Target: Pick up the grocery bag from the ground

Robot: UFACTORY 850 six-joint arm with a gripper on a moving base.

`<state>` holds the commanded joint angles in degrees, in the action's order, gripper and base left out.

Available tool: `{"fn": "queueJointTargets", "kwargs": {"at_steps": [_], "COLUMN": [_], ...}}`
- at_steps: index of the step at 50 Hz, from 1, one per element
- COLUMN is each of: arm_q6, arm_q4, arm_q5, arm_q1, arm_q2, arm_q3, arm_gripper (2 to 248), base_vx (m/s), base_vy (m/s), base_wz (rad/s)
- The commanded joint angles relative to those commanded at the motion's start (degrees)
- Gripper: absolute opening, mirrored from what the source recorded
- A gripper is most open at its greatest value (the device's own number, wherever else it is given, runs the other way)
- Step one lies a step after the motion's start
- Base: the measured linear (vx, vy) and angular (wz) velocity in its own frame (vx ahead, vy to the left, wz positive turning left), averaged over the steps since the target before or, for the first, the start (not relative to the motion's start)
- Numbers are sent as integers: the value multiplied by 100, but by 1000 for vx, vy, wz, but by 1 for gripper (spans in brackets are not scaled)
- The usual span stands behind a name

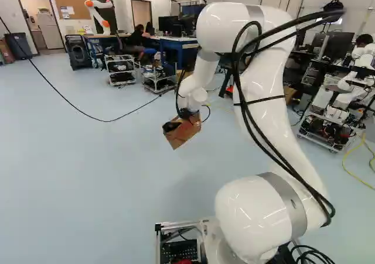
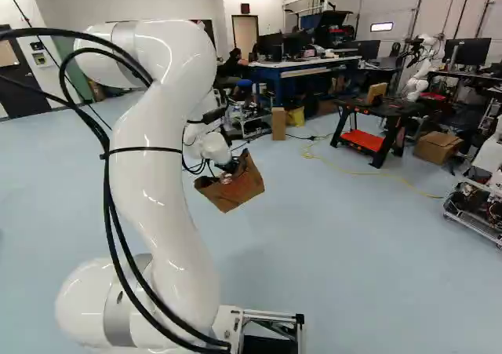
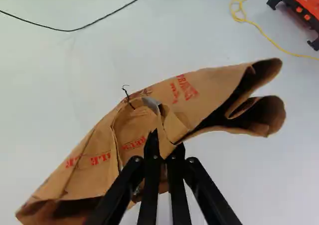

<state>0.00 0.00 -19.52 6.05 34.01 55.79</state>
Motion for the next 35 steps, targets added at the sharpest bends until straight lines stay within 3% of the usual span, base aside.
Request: {"fn": "queueJointTargets", "kwargs": {"at_steps": [35], "arm_q6": [0], "arm_q4": [0], "arm_q5": [-1397], "arm_q1": [-54], "arm_q2": [-1462], "arm_q3": [-885], "arm_gripper": [22], "base_vx": [0], "base_vy": [0], "base_wz": [0]}}
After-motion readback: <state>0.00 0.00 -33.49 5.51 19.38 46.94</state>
